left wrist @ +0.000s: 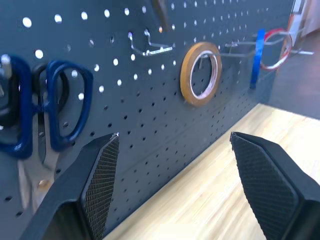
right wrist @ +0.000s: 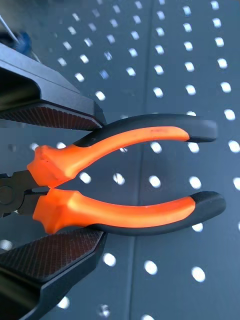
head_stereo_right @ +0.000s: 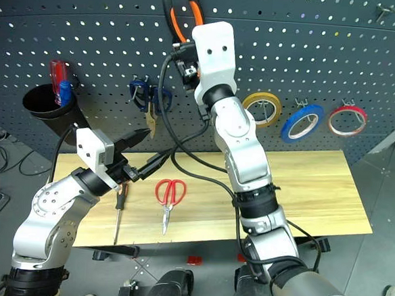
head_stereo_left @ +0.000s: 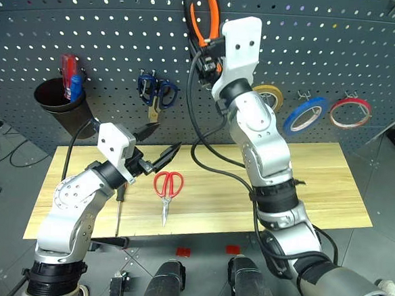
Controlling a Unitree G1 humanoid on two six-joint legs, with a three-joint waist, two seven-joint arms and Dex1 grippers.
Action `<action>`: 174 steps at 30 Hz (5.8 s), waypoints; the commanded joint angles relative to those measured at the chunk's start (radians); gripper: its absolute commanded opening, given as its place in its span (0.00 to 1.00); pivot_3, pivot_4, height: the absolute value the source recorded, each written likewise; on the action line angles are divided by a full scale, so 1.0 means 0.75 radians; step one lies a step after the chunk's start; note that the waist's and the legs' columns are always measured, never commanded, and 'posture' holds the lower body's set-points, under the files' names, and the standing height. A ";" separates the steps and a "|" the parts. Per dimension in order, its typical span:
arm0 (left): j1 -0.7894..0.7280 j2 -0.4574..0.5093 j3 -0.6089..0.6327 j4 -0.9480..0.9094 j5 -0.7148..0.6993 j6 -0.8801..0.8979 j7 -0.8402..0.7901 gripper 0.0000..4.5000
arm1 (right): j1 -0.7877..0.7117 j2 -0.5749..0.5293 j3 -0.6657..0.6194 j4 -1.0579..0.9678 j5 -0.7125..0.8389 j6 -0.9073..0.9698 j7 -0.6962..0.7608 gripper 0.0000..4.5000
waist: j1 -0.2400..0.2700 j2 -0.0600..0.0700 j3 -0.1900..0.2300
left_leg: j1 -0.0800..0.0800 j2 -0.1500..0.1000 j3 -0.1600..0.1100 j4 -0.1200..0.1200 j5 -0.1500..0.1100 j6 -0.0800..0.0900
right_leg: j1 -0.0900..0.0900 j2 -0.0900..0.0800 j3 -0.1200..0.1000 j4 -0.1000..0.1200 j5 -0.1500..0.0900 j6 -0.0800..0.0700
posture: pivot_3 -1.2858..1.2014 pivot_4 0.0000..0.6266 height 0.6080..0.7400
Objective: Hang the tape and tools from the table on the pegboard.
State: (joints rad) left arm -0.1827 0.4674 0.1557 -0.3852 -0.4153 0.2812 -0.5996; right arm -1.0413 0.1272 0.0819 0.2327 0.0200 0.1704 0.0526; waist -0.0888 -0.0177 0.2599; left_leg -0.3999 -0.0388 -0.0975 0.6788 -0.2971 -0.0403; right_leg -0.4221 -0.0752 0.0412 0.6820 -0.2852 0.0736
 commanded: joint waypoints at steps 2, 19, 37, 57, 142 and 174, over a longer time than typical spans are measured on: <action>-0.041 -0.009 -0.022 -0.041 -0.009 -0.005 0.013 0.83 | -0.078 -0.027 -0.024 0.173 -0.041 -0.264 -0.030 0.59 | 0.000 0.000 0.000 | 0.000 0.000 0.000 0.000 0.000 0.000 | 0.000 0.000 0.000 0.000 0.000 0.000 | 0.52 0.35 1.00; -0.055 -0.039 -0.041 0.016 0.036 -0.011 0.070 0.83 | 0.181 -0.043 0.009 0.111 -0.044 -0.115 0.013 0.59 | 0.004 -0.001 -0.001 | 0.000 0.000 0.000 0.000 0.001 -0.002 | 0.000 0.000 0.000 0.001 0.000 -0.001 | 0.52 0.35 1.00; 0.023 -0.128 -0.193 0.134 0.188 0.555 0.408 0.99 | 0.691 -0.461 0.045 -0.940 0.590 1.043 0.618 1.00 | 0.006 -0.001 -0.001 | -0.001 0.000 -0.002 0.000 -0.001 0.003 | 0.001 0.000 0.000 0.001 0.000 0.000 | 0.50 0.39 1.00; 0.077 -0.470 -0.153 0.125 0.304 1.210 0.849 0.99 | 0.870 -0.727 0.052 -1.202 0.875 1.368 0.653 1.00 | 0.009 -0.004 0.001 | -0.001 -0.001 -0.002 0.001 -0.002 0.004 | 0.003 -0.001 0.000 0.000 0.000 0.000 | 0.48 0.45 1.00; 0.222 -0.024 -0.112 -0.232 0.578 -0.114 0.382 0.25 | 0.626 -0.953 -0.031 -1.247 1.110 1.192 0.647 1.00 | 0.024 -0.005 0.002 | -0.002 -0.003 -0.004 -0.002 -0.002 0.005 | 0.003 -0.005 -0.004 -0.004 0.000 0.000 | 0.49 0.37 1.00; 0.019 -0.076 -0.100 -0.153 0.567 0.018 0.422 0.25 | 0.454 -0.839 -0.067 -1.131 1.110 1.136 0.585 1.00 | 0.036 -0.006 0.002 | -0.002 -0.002 -0.003 -0.001 -0.001 0.004 | 0.003 -0.003 -0.004 -0.003 0.000 0.000 | 0.48 0.36 1.00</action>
State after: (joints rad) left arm -0.1670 0.4060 0.0791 -0.4924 0.0041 0.3057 -0.2809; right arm -0.6832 -0.5030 0.0496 -0.5906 0.8456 1.0449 0.4954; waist -0.0615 -0.0221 0.2614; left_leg -0.4013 -0.0402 -0.0996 0.6782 -0.2978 -0.0376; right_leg -0.4199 -0.0776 0.0384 0.6800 -0.2851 0.0734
